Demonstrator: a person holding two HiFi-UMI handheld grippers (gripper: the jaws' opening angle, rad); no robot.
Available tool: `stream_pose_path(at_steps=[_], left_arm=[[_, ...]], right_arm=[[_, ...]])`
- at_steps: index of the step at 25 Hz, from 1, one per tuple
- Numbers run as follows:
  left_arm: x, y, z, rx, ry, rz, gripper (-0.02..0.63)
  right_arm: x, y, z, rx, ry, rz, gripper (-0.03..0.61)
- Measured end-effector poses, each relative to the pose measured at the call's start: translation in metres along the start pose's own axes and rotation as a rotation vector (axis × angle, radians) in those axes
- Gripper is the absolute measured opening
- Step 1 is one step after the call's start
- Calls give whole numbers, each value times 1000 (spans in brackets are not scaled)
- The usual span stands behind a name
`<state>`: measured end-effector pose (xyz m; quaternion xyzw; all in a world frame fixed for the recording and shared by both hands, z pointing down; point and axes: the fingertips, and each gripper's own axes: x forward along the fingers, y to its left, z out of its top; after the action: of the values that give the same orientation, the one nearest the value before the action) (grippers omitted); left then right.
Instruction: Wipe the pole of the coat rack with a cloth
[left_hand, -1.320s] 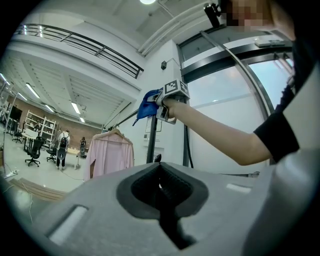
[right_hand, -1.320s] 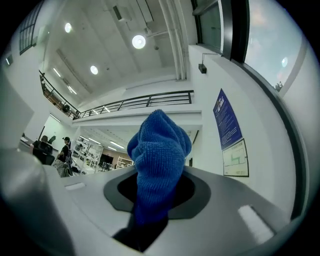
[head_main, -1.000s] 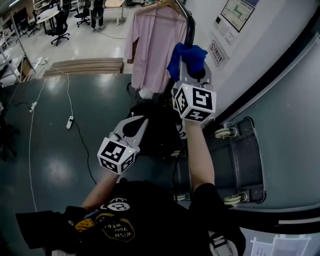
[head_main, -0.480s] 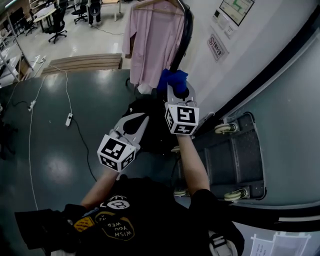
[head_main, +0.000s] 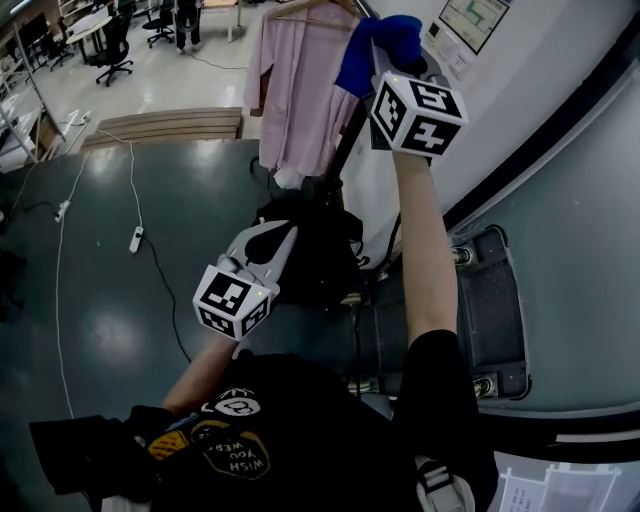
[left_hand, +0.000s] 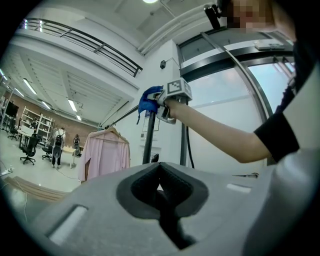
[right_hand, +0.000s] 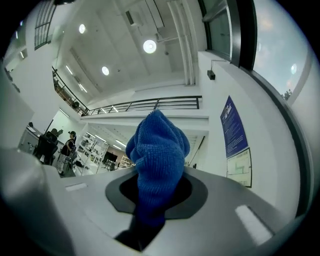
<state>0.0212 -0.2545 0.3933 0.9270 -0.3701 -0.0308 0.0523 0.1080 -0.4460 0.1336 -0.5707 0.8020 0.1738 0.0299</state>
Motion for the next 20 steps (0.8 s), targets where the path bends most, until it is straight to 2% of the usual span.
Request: stream_pose_path(at_steps=[3,5,9,12,15,20], left_arm=[[0,-2,-1,-1,2,-5,3],[-1,-1,-1,-2,4,-4,3],[0,3,0,-6,5,-4,3],[3,3,-1,-5,4,-10,3],[3,-1,-1,-5,4,-19,3],[6,-17,-11,-12,27,-60,3]], right_arm=[[34,-6,4,51,121,83,75],[38,-5,4,79,134,117,77],[8,6,8,22,18,83,75],[-32,21,-4,-10,-63,66,75],[-72,37,-46,7,-76,78,75],[-104,64,-155,79,75,148,86]])
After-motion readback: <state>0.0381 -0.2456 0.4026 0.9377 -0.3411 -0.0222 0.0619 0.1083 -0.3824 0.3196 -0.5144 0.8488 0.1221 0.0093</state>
